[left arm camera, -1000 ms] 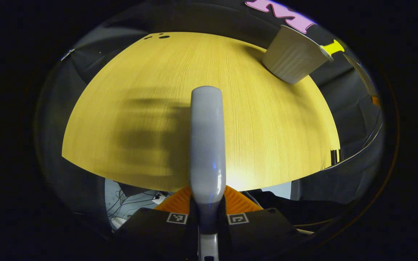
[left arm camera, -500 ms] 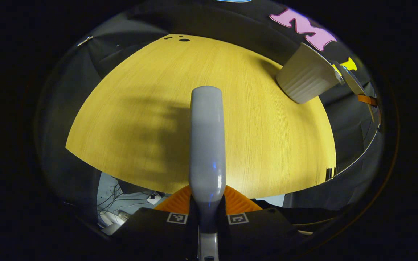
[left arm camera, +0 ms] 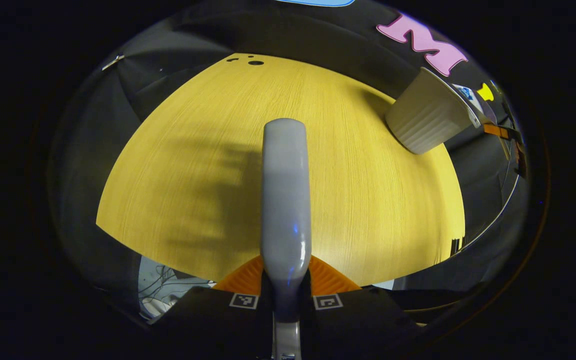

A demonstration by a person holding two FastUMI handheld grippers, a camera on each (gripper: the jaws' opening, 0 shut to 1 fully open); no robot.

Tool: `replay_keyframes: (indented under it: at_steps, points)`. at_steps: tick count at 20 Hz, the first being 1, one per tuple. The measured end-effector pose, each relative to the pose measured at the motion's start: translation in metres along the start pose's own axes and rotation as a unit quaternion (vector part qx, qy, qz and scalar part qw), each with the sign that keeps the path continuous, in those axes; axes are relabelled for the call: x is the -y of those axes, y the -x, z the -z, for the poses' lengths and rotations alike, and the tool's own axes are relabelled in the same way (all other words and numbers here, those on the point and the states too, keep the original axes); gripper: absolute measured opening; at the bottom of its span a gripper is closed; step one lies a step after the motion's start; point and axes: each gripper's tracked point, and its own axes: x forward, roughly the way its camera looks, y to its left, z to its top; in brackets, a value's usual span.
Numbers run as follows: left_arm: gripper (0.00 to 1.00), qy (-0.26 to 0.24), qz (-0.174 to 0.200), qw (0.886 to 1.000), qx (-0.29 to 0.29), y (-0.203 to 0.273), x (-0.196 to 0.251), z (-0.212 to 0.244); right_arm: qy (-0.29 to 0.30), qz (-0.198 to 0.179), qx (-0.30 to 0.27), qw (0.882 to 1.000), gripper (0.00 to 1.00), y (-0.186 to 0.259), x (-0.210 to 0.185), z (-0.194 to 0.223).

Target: Pick up the small broom and dustpan from the desktop, sweep the trash into the dustpan with the broom, and then empty the trash into the garbage bin.

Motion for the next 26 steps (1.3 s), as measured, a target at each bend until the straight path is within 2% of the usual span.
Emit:
replay_keyframes:
  at_steps: [2,3,5,9,14,21,26]
  points:
    - [0.29,-0.009,0.003,1.000,0.003,0.003,0.004,-0.004,0.036,0.024,0.016,0.999,0.34,0.002,-0.001,-0.006]
    - [0.26,-0.016,0.002,1.000,0.003,0.004,0.005,-0.006,0.059,0.038,0.020,0.997,0.34,0.001,0.000,-0.006]
    - [0.26,-0.026,0.005,1.000,0.002,0.003,0.008,-0.009,0.097,0.067,0.031,0.993,0.34,-0.002,-0.001,-0.007]
    - [0.26,-0.019,0.028,0.999,-0.004,-0.003,0.024,-0.010,0.177,0.122,0.038,0.976,0.34,-0.002,0.002,-0.015]
    - [0.26,-0.026,0.041,0.999,-0.008,0.001,0.035,-0.006,0.275,0.202,0.053,0.939,0.34,-0.007,0.020,-0.026]
    - [0.26,-0.037,0.046,0.998,-0.009,0.002,0.039,-0.005,0.353,0.266,0.072,0.894,0.34,0.006,0.019,-0.040]
    - [0.26,-0.047,0.048,0.998,-0.012,0.003,0.041,-0.004,0.411,0.295,0.080,0.859,0.33,0.012,0.017,-0.052]
